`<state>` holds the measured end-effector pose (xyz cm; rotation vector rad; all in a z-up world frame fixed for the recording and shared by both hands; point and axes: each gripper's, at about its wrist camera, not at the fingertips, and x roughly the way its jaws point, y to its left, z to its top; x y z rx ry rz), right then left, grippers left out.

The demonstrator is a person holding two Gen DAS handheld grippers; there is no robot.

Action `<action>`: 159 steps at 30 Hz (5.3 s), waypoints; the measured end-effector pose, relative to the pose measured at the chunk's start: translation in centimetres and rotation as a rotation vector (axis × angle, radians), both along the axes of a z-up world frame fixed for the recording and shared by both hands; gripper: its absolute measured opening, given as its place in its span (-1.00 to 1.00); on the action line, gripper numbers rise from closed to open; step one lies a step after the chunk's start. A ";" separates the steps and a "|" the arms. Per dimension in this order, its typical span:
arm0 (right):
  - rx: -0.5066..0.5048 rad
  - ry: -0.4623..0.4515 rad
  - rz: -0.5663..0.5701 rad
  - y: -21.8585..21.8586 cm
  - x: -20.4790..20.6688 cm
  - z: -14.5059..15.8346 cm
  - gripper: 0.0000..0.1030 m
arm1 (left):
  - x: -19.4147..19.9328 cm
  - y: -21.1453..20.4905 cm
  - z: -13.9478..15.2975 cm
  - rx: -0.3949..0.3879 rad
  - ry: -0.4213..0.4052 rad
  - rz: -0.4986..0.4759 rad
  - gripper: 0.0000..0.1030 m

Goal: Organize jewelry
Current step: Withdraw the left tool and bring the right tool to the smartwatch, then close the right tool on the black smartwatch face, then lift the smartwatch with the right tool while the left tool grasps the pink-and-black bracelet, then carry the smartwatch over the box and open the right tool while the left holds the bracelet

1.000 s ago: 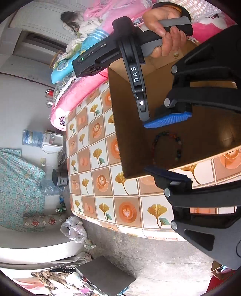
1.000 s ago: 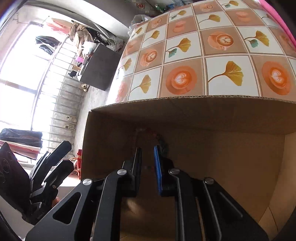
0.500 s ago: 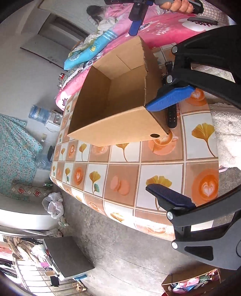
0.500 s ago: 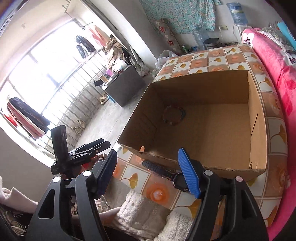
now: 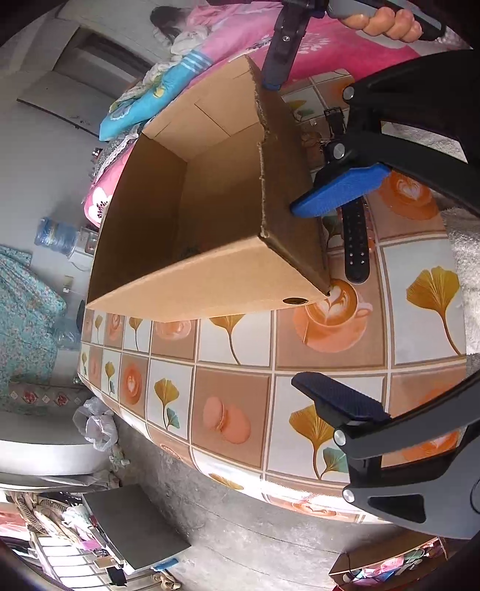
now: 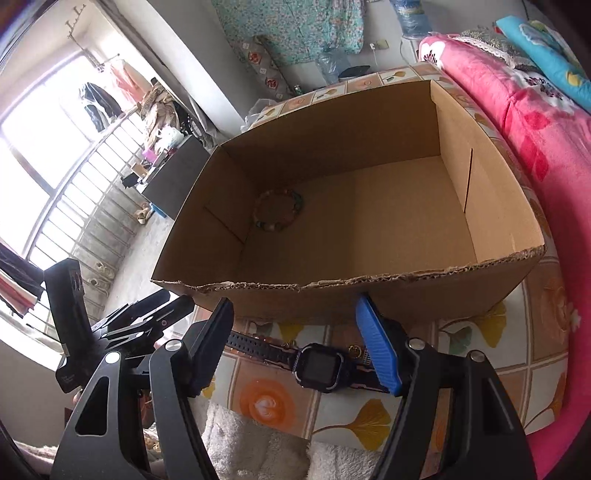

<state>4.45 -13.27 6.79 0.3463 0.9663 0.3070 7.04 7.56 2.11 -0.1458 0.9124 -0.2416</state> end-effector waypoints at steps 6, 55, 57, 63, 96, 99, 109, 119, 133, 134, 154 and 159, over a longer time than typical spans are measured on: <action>-0.200 -0.129 -0.034 -0.3 -3.5 1.2 0.78 | -1.5 0.9 -1.6 -0.009 0.033 -0.019 0.74; -0.326 -0.062 0.071 5.4 -4.7 -6.3 -0.10 | -2.2 -2.1 -3.6 -0.168 0.058 -0.229 0.22; -0.329 -0.061 0.074 5.7 -4.6 -6.2 -0.10 | -1.8 -2.4 -4.0 -0.163 0.071 -0.219 0.11; -0.333 -0.062 0.077 5.6 -4.4 -6.2 -0.10 | -2.4 -3.2 -2.9 -0.196 0.028 -0.278 -0.15; -0.348 -0.079 0.098 6.6 -4.7 -6.2 -0.10 | -2.3 -5.3 -2.5 -0.131 0.010 -0.280 0.15; -0.350 -0.084 0.100 6.7 -4.6 -6.2 -0.10 | -2.3 -5.7 -2.1 -0.112 -0.011 -0.275 -0.03; -0.348 -0.088 0.104 6.7 -4.9 -6.5 -0.10 | -2.5 -6.2 -2.2 -0.089 -0.023 -0.275 -0.55; -0.263 -0.084 0.005 0.8 -7.1 -4.4 -0.10 | -3.1 -6.7 -2.2 0.014 -0.062 -0.294 -0.58; -0.051 0.107 -0.158 -4.4 -6.0 -7.8 -0.18 | -3.5 -7.2 -2.8 0.055 -0.058 -0.305 -0.58; -0.040 0.102 -0.166 -4.8 -6.0 -8.1 -0.18 | -3.5 -7.3 -2.8 0.059 -0.061 -0.306 -0.58; 0.061 0.068 -0.217 -6.0 -5.0 -8.6 -0.91 | -3.5 -7.2 -2.5 0.052 -0.070 -0.292 -0.60; 0.047 -0.006 -0.173 -5.7 -5.2 -5.9 -0.91 | -3.9 -7.2 -1.7 0.018 -0.090 -0.316 -0.64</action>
